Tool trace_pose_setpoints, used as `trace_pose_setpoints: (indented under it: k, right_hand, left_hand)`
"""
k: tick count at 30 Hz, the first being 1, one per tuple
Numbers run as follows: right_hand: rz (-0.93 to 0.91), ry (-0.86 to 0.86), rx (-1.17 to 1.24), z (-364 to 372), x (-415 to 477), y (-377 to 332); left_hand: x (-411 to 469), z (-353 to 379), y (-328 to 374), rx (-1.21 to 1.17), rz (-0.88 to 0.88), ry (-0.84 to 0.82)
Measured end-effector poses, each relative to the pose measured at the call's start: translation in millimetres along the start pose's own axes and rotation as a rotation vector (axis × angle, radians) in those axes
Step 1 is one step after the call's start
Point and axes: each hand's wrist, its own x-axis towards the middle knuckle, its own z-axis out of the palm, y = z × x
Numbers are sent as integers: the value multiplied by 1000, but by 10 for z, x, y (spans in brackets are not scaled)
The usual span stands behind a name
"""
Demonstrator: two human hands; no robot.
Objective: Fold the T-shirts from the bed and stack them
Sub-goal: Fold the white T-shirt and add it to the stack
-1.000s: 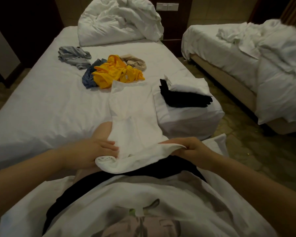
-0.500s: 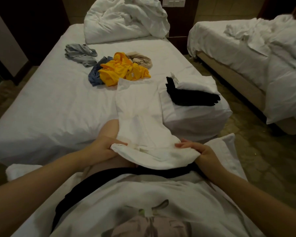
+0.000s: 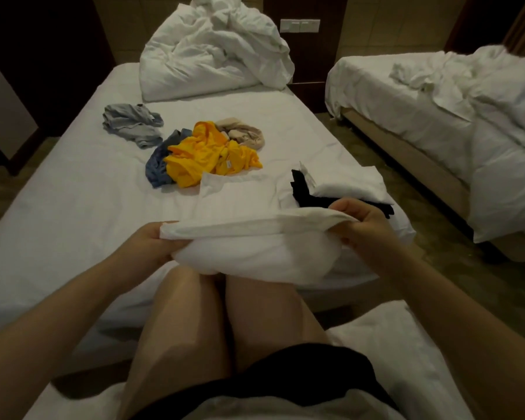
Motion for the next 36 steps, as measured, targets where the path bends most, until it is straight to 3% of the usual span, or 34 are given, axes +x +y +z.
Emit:
trace_pose_setpoints:
  k: [7, 12, 18, 22, 26, 31, 36]
  right_hand:
    - [-2, 181, 48, 155, 1130, 61]
    - [116, 296, -60, 356, 2307, 563]
    - [419, 236, -296, 754, 3382, 1726]
    - [501, 331, -321, 888, 3403, 2305]
    - [450, 371, -347, 884, 3425, 2374]
    - [486, 316, -82, 843, 3309, 2248]
    - [351, 244, -334, 814, 3487, 1992]
  left_hand:
    - [950, -392, -82, -260, -305, 16]
    - [1847, -609, -428, -517, -419, 29]
    - [2550, -681, -1547, -807, -713, 348]
    - [2515, -736, -2028, -922, -703, 347]
    - [2516, -691, -2037, -790, -651, 308]
    - [2420, -599, -1944, -658, -569, 367]
    - [2490, -620, -1806, -658, -587, 384]
